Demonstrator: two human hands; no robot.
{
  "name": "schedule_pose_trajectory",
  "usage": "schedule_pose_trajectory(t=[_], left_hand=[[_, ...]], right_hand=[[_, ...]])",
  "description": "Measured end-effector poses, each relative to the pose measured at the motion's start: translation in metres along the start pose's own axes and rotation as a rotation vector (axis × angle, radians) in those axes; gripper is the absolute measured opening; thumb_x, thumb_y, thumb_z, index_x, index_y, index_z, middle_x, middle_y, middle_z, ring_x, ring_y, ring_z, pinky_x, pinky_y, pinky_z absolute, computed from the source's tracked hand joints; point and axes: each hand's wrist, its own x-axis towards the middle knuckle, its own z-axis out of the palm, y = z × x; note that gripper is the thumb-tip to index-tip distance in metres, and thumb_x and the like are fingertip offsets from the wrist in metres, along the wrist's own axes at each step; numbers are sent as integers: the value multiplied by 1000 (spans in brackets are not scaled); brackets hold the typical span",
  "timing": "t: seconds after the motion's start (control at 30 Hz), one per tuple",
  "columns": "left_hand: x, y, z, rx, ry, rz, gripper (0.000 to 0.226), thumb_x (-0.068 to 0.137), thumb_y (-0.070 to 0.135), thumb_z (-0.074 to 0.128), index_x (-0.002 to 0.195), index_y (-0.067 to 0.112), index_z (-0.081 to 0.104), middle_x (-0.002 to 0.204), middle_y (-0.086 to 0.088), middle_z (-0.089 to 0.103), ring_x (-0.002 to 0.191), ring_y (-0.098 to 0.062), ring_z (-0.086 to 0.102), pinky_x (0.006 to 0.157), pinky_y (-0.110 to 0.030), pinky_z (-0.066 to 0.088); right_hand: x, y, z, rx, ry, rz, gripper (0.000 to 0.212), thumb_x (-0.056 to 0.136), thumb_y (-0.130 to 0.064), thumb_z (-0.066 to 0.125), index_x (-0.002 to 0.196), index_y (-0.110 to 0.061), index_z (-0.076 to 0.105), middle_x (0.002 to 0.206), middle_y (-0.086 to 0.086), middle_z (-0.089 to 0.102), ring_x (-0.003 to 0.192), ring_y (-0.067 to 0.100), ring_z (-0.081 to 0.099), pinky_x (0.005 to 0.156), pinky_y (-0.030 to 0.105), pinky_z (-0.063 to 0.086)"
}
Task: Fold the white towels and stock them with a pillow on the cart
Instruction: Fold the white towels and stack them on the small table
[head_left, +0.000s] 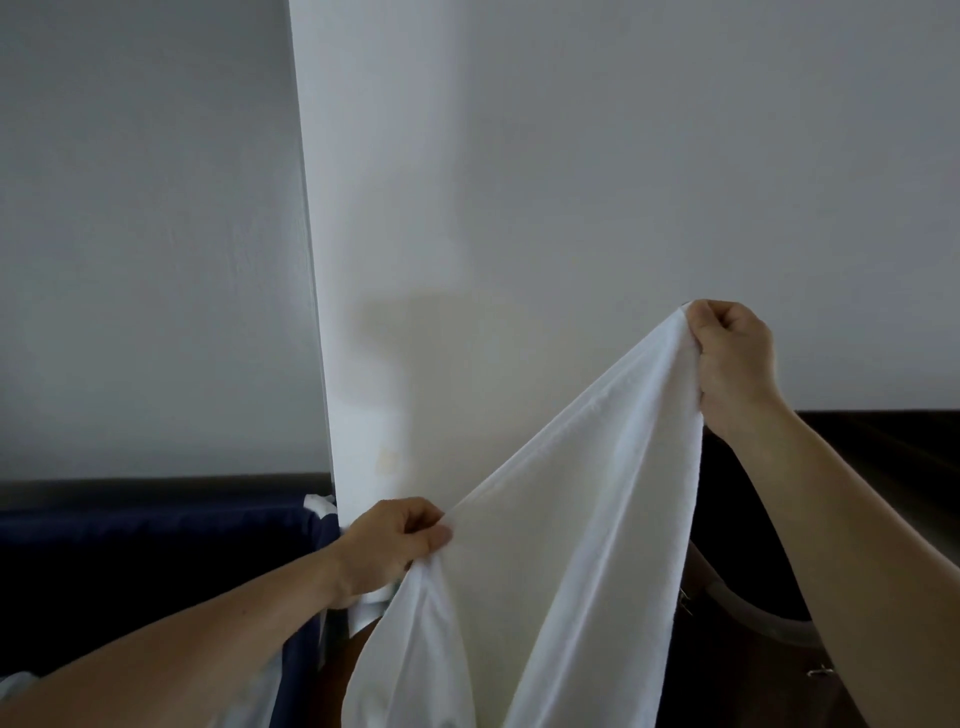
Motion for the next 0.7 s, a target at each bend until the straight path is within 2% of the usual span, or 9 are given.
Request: schedule_pose_trajectory(t=[0.07,0.17,0.23,0.3,0.37,0.43,0.53,0.63,0.7], left_hand=[[-1,4,-2,-107,77,-6,16,98,20,62,97,5,68,89,-7,72,75,-14,65,65,-20,51],[-2,19,-8,-216,232,29,21,98,18,60,80,9,67,73,-4,66,64,-15,60,57,-23,47],[0,38,-9,-76,243,77,23,97,22,61,77,14,67,68,1,62,60,-12,55,54,-25,44],[3,62,-1,138,168,140,18,95,29,64,81,20,69,70,3,64,60,-8,56,54,-24,46],[9,85,13,275,118,222,15,94,33,66,83,24,71,76,1,69,61,-3,56,54,-18,47],[13,104,25,346,119,297,15,92,34,67,80,26,72,73,9,70,59,3,55,53,-11,43],[17,115,31,304,147,347,5,87,28,71,83,27,71,72,16,70,61,5,59,53,-11,45],[16,112,32,102,149,325,19,85,17,74,95,23,60,75,2,72,58,-5,59,51,-19,45],[15,106,34,58,123,314,23,86,13,73,96,19,54,78,-5,70,62,-10,56,56,-23,45]], right_hand=[[1,2,-7,-153,24,-64,16,97,-32,53,100,-21,64,82,-14,61,62,-10,56,52,8,41],[-1,4,-18,-463,-44,-124,17,99,-30,51,102,-18,63,84,-12,60,70,2,53,57,22,38],[-10,4,-17,-571,-216,-145,18,98,-26,55,99,-11,64,91,-1,63,79,15,55,66,27,37],[-32,2,-4,-590,-477,-233,19,95,-26,61,90,-9,66,102,4,64,91,17,56,76,25,38],[-64,-3,16,-546,-743,-243,8,96,-24,64,88,-22,66,125,-9,56,107,9,55,89,20,37],[-88,-2,31,-468,-912,-174,13,96,-25,63,86,-33,63,131,-16,53,114,5,55,97,24,40],[-101,2,40,-294,-883,-34,12,100,-25,57,89,-26,63,99,-5,67,93,12,61,87,37,50],[-103,7,39,-414,-812,-109,13,102,-29,52,91,-26,58,86,-11,62,81,4,55,69,15,44],[-107,14,41,-484,-816,-167,16,103,-31,47,87,-31,51,83,-12,59,74,-4,52,63,9,39]])
